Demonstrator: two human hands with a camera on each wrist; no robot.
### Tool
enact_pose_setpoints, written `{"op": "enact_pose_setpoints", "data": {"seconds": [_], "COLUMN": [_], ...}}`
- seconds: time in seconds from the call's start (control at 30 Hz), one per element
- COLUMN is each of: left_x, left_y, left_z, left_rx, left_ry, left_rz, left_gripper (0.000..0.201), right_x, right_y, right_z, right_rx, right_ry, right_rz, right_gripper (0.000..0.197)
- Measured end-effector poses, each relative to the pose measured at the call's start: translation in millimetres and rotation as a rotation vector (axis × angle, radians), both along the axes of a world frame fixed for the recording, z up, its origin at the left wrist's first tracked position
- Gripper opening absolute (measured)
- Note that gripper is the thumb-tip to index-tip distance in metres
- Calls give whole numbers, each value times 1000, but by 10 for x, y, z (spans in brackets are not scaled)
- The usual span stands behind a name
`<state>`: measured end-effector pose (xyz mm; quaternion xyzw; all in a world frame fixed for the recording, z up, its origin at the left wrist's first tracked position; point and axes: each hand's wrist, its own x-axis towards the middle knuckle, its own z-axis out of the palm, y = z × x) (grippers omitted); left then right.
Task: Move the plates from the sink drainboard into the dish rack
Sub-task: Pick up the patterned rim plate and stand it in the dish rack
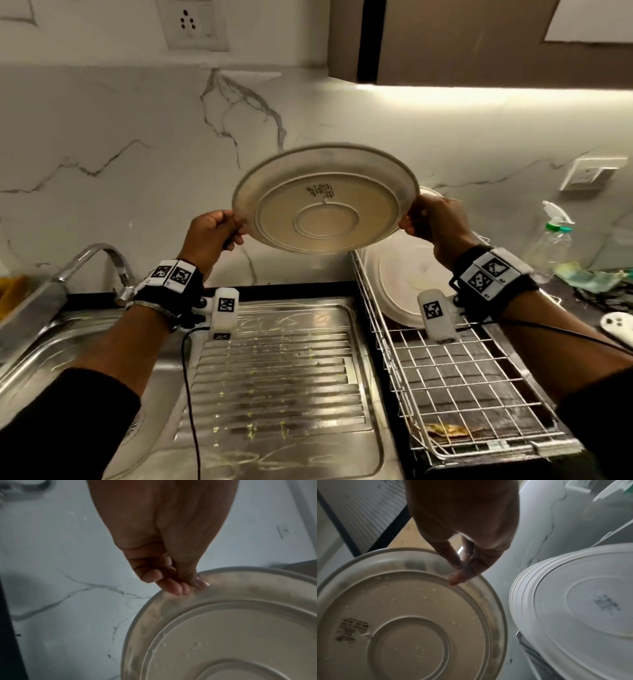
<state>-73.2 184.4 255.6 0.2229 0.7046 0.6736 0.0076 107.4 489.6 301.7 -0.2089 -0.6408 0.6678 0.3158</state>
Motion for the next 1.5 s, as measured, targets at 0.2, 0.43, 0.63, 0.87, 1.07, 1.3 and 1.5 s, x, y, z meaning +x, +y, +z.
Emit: {"op": "enact_pose_setpoints", "data": {"seconds": [0.2,0.43,0.63,0.87,1.07,1.3,1.5], "left_x": [264,494,719,709,770,828,834], "left_y": [642,1343,1836,2147,2286,2484,2564], "left_z": [111,-3,-125,-437,-568,-564,-560], "left_rx": [-4,-134,-244,-518,-923,-1217,-1389], "left_ry": [45,35,38,115,191,312,405], "left_rz": [-75,-115,-76,22,75,138,109], "left_gripper": [17,19,19,9,9,8,15], "right_x": [396,766,906,701,584,441,414], "right_y": [604,1233,1702,2225,2446,2473,2537], "right_z": [-64,-295,-519,-1016,-1471,-1616,-1684], "right_rx": [-36,-58,-92,-58,84,165,318], "right_ry": [28,22,-65,-215,-365,-505,-667], "right_rz": [-85,-96,-113,-156,-159,-186,-170], "right_gripper": [17,17,21,25,39,39,21]}}
